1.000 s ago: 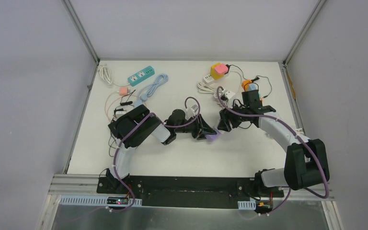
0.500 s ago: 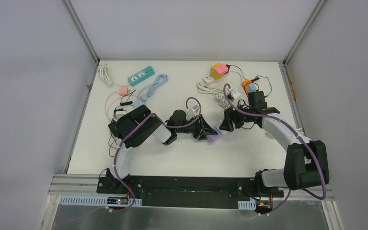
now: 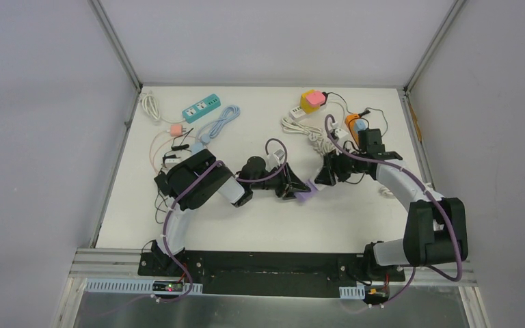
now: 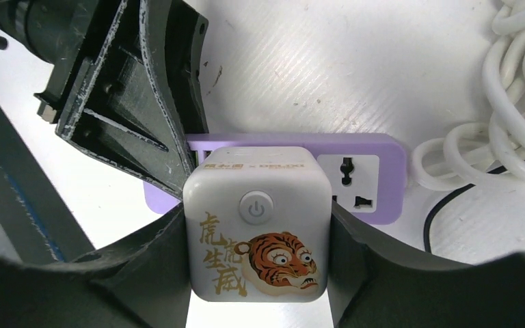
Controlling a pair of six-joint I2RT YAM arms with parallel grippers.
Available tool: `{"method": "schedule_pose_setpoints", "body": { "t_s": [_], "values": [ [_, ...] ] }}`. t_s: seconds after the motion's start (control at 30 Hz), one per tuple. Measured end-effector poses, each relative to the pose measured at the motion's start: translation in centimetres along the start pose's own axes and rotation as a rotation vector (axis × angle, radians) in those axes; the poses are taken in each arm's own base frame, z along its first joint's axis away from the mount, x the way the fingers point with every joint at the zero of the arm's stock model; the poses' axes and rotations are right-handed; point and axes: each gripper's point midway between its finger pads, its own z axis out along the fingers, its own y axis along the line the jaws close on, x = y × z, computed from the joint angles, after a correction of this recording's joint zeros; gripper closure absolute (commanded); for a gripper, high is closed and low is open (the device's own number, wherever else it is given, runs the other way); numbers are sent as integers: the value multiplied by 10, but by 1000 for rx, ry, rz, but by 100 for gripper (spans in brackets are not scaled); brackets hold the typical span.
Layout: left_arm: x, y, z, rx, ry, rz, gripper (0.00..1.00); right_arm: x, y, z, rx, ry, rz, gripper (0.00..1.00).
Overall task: Pull the plug off the socket
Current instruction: Remove the plug from the socket.
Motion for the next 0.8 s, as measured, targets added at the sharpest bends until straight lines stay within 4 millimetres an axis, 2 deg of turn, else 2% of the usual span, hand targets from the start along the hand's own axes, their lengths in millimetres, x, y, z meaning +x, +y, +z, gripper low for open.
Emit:
{"method": "schedule_pose_setpoints", "body": {
  "t_s": [0.17,0.43,0.6,0.8],
  "values": [
    [-1,-1,1,0,4,0,100,2,3,1,-33,-23,27,100],
    [-2,4,-1,-16,19,-8,100,-2,14,6,49,85,-187,100],
    [-1,5,0,-21,22,-12,100,-2,15,0,42,118,-224,100],
    [-3,6,-1,-25,13,-11,100,-4,15,-17,-21,81,-164,100]
  ]
}}
